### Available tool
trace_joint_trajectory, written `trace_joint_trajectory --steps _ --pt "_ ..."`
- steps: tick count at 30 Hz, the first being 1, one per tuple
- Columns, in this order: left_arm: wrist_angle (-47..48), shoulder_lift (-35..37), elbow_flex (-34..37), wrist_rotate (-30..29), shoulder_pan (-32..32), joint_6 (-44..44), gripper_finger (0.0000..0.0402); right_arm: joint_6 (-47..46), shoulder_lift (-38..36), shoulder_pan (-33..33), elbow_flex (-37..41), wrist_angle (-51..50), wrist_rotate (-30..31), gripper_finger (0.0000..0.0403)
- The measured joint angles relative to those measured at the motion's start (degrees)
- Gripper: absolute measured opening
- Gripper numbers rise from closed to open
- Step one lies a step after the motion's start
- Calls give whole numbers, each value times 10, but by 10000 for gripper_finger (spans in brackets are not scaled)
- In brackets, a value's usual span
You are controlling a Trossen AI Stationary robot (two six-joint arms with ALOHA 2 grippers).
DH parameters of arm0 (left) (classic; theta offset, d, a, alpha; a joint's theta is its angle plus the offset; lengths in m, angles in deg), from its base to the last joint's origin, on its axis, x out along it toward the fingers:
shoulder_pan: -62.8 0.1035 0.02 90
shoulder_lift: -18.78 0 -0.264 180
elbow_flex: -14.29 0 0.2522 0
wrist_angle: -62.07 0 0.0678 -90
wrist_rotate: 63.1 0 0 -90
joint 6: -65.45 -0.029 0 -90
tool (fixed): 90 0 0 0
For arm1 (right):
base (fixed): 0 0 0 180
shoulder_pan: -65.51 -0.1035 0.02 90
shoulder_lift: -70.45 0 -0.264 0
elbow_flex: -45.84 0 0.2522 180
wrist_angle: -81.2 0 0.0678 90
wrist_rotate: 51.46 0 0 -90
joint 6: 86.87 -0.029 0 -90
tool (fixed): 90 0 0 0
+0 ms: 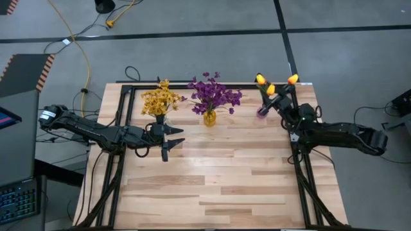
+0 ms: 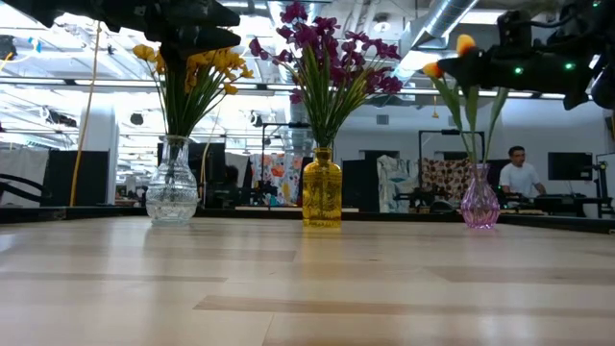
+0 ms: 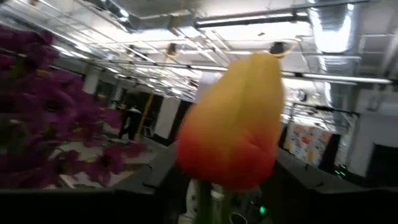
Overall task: Sort flowers into vase by color
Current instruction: Put the orange flower into the purple vase, then return to Home Position
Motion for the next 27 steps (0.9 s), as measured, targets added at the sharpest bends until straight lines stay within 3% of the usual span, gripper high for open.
trace_joint_trajectory --steps 7,27 --pt "0 0 0 0 0 0 164 1 0 -22 0 -14 35 239" --pt "0 0 0 0 0 0 164 85 0 -157 0 -28 240 241"
